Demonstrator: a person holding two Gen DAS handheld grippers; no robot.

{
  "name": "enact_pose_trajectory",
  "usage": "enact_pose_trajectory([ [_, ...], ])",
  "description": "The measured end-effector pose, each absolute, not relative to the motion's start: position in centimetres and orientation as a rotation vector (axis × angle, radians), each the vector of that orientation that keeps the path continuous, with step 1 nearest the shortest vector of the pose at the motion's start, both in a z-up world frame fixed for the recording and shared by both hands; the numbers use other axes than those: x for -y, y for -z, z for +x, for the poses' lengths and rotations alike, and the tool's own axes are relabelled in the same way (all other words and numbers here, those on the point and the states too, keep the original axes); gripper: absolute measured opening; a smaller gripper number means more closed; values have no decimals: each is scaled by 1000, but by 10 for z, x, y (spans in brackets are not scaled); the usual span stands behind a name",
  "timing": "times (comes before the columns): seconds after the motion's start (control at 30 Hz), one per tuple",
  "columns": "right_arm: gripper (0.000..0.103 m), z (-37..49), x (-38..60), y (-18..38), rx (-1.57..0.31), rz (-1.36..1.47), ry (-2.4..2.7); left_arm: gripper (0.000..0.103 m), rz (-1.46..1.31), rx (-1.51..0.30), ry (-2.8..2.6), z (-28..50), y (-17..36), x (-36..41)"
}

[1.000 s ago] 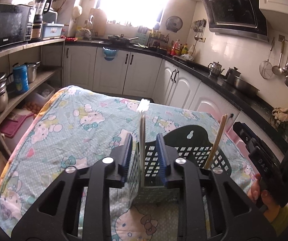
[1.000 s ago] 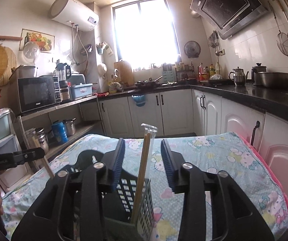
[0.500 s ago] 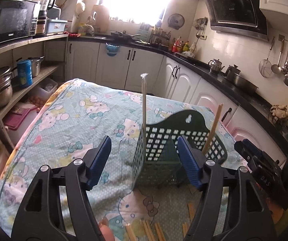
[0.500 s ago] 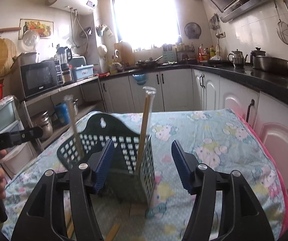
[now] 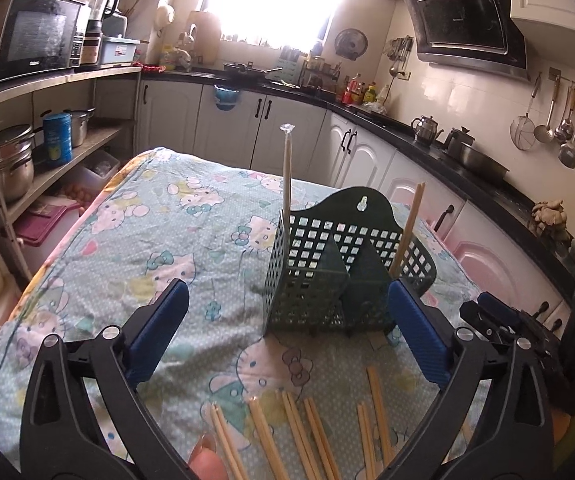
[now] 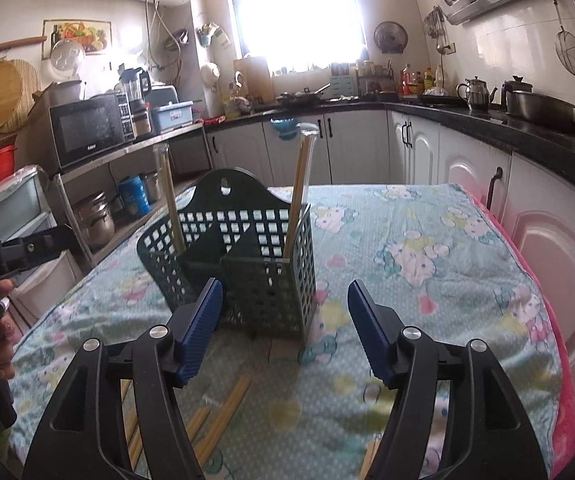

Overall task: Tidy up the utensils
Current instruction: 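Withdraw both tools from the caddy back toward the loose chopsticks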

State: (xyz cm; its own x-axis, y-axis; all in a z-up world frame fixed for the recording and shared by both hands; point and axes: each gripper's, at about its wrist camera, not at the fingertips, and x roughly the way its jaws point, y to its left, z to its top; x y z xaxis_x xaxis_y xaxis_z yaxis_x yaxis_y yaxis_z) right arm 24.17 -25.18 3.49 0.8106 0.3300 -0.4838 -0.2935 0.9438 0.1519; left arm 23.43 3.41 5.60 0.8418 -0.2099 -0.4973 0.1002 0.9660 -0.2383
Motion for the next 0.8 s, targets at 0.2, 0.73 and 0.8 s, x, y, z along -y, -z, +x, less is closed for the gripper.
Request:
enact_pose_trajectory([
  [0.2, 64, 229, 247, -30, -558, 46, -354, 91, -217, -569, 152, 221, -45, -39],
  [0.73, 64, 214, 231, -5, -676, -13, -398, 91, -241, -642, 103, 197, -12, -62],
  [0.8, 64, 213, 229, -1, -694, -16, -405, 91, -239, -651, 98, 195, -8, -64],
])
